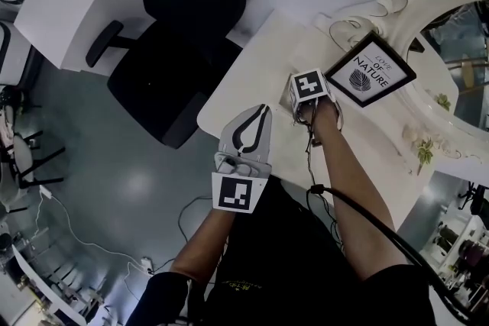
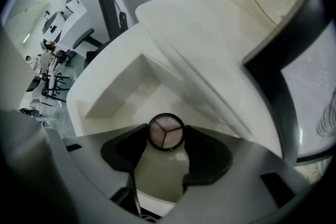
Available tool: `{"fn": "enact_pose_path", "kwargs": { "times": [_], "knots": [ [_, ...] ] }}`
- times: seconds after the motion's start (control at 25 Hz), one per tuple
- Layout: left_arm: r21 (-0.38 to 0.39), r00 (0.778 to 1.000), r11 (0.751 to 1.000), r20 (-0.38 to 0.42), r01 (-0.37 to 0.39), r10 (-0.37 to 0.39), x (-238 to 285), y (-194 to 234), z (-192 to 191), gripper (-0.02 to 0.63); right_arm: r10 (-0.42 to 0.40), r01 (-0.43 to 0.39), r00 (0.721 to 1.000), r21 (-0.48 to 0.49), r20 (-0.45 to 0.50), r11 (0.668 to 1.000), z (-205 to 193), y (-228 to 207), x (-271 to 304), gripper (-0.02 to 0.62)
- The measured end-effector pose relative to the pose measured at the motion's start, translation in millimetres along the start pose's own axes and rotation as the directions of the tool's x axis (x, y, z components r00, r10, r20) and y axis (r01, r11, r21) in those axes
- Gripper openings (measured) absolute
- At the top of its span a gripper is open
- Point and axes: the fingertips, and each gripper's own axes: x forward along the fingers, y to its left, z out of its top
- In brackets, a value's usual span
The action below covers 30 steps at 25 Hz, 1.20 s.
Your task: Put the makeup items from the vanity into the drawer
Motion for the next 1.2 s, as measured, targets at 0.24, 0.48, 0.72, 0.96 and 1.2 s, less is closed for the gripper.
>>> {"fn": "enact_pose_path", "kwargs": {
  "times": [0.24, 0.48, 0.72, 0.96, 1.2],
  "knots": [
    [0.013, 1.0, 1.0, 0.001, 0.018, -0.018, -7, -5, 1, 0.026, 0.011, -0.01, 0.999, 0.033, -0.053, 0.999, -2, 1, 4, 0.227],
    [0.003, 1.0, 1.0, 0.01, 0.014, -0.014, -16, -4, 4, 0.026, 0.082, -0.083, 0.996, 0.088, 0.018, 0.993, 2, 4, -4, 0.294],
    [0.021, 0.999, 0.999, 0.012, 0.034, -0.034, -17, -9, 9, 0.026, 0.105, -0.125, 0.969, 0.076, 0.223, 0.989, 9, -5, -56, 0.291],
    [0.04, 0.997, 0.996, 0.025, 0.078, -0.079, -9, -22, 23, 0.026, 0.065, -0.093, 0.754, 0.008, 0.653, 0.996, 23, -3, -176, 0.185],
    [0.11, 0.988, 0.985, 0.063, 0.136, -0.143, -2, -46, 53, 0.026, 0.038, 0.056, 0.427, -0.068, 0.904, 0.996, -18, 10, -288, 0.008]
  ]
}}
